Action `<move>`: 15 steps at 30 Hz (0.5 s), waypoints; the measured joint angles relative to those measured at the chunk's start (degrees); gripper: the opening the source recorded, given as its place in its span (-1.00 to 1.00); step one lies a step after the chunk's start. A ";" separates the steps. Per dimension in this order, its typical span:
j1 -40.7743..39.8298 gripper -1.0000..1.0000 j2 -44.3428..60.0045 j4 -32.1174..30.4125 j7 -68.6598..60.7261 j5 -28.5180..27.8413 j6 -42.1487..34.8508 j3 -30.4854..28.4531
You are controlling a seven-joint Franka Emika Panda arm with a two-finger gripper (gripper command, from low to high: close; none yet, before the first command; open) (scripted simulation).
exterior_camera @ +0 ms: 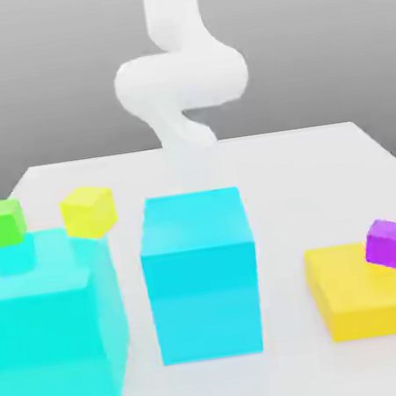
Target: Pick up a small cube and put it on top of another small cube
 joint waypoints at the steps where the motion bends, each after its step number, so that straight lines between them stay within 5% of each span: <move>1: -0.22 0.00 2.24 0.32 1.01 -0.58 0.38 1.20; 15: -0.70 0.00 31.40 4.55 16.44 -11.41 5.24 15.37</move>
